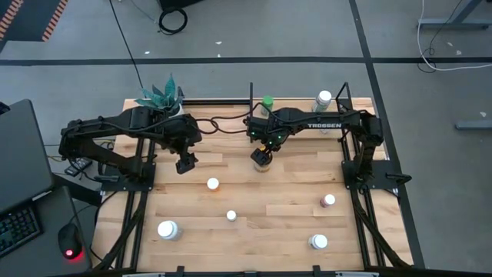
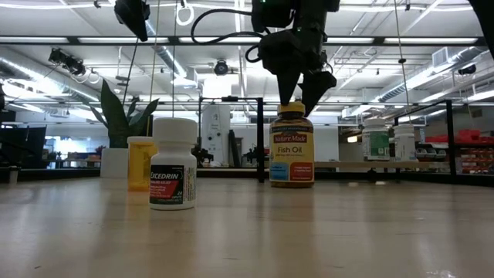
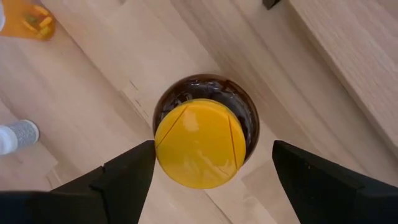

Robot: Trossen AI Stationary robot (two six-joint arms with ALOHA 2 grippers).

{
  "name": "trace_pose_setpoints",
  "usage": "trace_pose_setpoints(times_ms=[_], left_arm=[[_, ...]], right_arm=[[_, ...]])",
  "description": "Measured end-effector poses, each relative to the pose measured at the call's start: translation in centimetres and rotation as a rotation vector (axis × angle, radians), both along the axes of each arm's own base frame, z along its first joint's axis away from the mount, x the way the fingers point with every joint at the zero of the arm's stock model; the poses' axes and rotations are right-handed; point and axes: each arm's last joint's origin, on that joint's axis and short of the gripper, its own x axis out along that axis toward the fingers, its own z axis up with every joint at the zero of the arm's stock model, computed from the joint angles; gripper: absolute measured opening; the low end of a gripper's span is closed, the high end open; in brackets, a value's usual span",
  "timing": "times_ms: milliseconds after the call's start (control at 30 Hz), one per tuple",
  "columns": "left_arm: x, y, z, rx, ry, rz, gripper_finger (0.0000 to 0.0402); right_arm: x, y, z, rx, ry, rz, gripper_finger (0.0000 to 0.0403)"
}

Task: Pick and place medicine bottles onto shelf by color
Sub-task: Put the yellow pill bottle on the shelf

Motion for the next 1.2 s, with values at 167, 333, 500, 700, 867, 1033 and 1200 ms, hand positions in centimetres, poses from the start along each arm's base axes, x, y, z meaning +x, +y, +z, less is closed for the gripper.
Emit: trace_pose_setpoints(times_ms=[167,333,500,700,867,1033,1200], left_arm=[[0.0,0.0,0.0,-0.009,-0.001,0.017,0.0293],[0.0,0.0,0.0,-0.009,-0.001,0.017,0.0293],[0.0,0.0,0.0,-0.009,-0.001,0.017,0.0293],[0.0,0.0,0.0,-0.012,-0.001,0.024,0.0293],[0.0,0.0,0.0,-0.012,-0.001,0.024,0.0293],[0.0,0.0,0.0,-0.012,-0.001,0.024,0.0293],[0.0,0.0,0.0,-0.012,-0.001,0.024,0.0293]], right_arm=[[0.1,0.0,0.0,0.002,-0.009,0.0,0.0329],[0.1,0.0,0.0,0.018,-0.018,-0.007,0.0329],[0.1,0.1,0.0,0.021,-0.017,-0.006,0.0329],[0.1,0.1,-0.5,0.022,-0.014,-0.006,0.0322],[-0.2,0.1,-1.8,0.032,0.018,-0.006,0.0311],[-0.2,0.1,-1.9,0.027,0.015,-0.007,0.0303],[-0.1,0.0,-1.9,0.025,0.005,-0.008,0.0302]])
